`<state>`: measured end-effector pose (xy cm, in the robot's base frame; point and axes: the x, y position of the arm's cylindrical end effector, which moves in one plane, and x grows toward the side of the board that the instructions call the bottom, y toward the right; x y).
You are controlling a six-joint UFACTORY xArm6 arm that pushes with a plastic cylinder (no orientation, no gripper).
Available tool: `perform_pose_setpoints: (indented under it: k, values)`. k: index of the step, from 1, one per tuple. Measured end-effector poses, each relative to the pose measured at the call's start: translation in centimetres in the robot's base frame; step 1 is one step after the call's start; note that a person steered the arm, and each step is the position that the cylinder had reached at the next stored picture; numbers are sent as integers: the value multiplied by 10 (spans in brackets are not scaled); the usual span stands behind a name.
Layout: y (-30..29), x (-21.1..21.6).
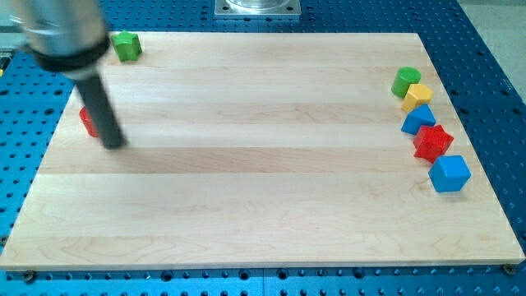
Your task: Move the green star towards the top center of the board
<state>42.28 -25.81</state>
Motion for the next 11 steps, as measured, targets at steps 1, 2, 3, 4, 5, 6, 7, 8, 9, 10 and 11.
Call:
perform_pose_setpoints:
  k: [1,2,3,4,5,6,7,8,9,10,11]
  values:
    - [-47,-28]
    - [-47,-50]
    - [-41,-88]
    - [-33,-164]
    - [-6,-198]
    - [94,-165]
    - [212,-84]
    - [218,-86]
    - [218,-104]
    - [260,-127]
    - [214,-146]
